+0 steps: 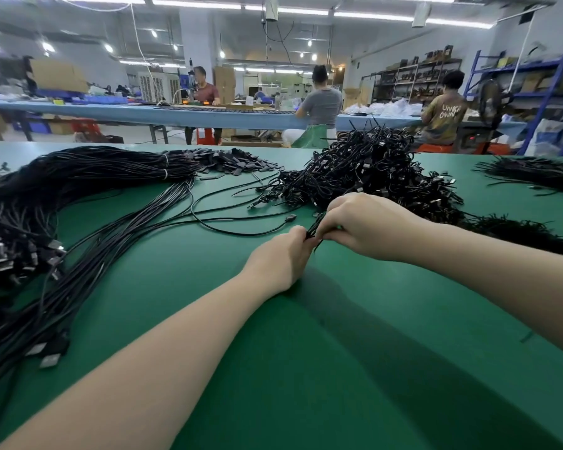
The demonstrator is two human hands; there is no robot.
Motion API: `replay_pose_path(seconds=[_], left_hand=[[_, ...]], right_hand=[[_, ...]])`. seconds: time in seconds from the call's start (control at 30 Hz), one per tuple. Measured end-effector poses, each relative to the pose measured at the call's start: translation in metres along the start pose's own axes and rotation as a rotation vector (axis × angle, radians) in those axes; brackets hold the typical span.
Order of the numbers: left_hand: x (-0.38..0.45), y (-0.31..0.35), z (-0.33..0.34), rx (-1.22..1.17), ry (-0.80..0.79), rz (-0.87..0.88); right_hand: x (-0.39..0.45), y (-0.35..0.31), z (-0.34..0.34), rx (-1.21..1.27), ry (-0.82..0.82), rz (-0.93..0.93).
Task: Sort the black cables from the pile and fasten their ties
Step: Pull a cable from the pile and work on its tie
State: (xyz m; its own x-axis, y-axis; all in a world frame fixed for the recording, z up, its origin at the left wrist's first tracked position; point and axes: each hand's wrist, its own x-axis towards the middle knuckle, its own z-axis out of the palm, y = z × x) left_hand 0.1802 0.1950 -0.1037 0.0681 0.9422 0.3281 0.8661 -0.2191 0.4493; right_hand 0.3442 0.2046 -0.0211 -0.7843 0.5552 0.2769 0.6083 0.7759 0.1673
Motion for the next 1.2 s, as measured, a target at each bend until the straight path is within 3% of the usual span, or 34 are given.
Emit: replay_pose_path(seconds=[0.3,0.43,0.57,0.7,0.8,0.87,0.93,1.0,1.1,1.2], left_hand=[[-0.002,0.003,-0.005,-0.113,-0.007,0.003],[-0.001,0.009,-0.002,0.119,-0.051,-0.043],[-0.004,0.013,-0.002,0.319,-0.034,0.056],[-0.013,0.017,-0.005,0.508,0.104,0.293],[-0.018,0.020,-0.011,0.293,0.154,0.396],[-0.023,0.024,-0.011,0.091,0.234,0.466],[-0.024,0.025,-0.009,-0.124,0.317,0.434],[-0.018,0.022,-0.007,-0.355,0.388,0.286],[-0.004,0.014,-0.004,-0.570,0.390,0.007],[0.005,0.009,0.000,-0.705,0.320,-0.174]], right_hand=[[0.008,0.003,-0.012,0.023,-0.033,-0.009],[0.011,-0.001,-0.016,0.063,-0.059,-0.034],[0.025,0.003,-0.022,0.106,-0.079,-0.064],[0.036,0.028,-0.032,0.453,-0.310,0.107],[0.029,0.051,-0.028,0.959,-0.480,0.341],[0.021,0.054,-0.012,1.288,-0.511,0.426],[0.018,0.046,0.009,1.608,-0.409,0.481],[0.019,0.029,0.030,1.815,-0.181,0.522],[0.028,0.002,0.060,1.964,0.220,0.694],[0.034,-0.012,0.076,1.965,0.402,0.778]])
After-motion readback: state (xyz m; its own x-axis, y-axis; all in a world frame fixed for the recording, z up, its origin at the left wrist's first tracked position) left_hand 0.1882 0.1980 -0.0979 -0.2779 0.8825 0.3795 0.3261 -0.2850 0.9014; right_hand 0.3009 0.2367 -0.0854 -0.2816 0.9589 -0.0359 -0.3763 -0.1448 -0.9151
